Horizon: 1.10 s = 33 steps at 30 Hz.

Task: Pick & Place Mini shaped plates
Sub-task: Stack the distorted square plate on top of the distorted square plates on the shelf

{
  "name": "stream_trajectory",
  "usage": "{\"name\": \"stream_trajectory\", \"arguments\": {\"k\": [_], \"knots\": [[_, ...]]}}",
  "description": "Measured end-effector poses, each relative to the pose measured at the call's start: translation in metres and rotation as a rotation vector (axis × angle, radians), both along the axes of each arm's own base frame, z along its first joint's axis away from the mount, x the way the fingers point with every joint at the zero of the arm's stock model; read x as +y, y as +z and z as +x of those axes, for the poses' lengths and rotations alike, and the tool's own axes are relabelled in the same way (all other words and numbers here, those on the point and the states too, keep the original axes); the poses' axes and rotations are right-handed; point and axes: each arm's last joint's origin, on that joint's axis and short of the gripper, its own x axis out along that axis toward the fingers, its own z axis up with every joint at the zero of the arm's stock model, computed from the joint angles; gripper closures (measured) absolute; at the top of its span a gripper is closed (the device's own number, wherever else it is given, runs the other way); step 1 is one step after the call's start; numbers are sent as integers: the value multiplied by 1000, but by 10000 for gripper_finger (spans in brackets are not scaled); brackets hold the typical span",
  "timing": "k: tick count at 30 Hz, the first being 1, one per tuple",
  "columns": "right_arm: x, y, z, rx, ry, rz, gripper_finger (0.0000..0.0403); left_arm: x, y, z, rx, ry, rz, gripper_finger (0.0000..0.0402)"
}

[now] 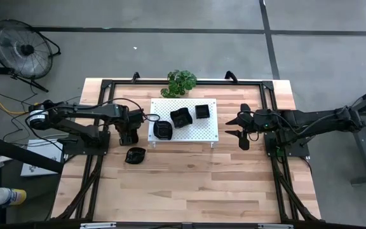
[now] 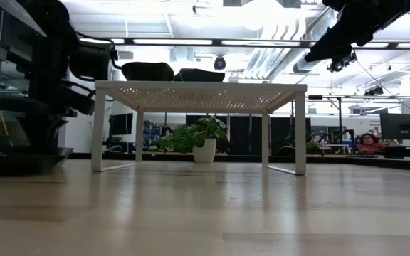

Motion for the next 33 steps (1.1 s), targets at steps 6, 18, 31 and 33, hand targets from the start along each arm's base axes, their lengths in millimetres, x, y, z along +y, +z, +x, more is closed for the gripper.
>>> {"name": "stream_trajectory", "arguments": {"k": [6, 18, 31, 33], "knots": [[0, 0, 0, 0, 0, 0, 242, 0, 0, 0, 0, -2, 0, 397], [0, 0, 0, 0, 0, 0, 242, 1, 15, 1, -18, -6, 36, 400], [0, 0, 0, -1, -2, 3, 242, 4, 69, 3, 42, 38, 95, 401], [0, 0, 0, -1, -2, 3, 242, 5, 77, 3, 43, 45, 116, 401]]}}
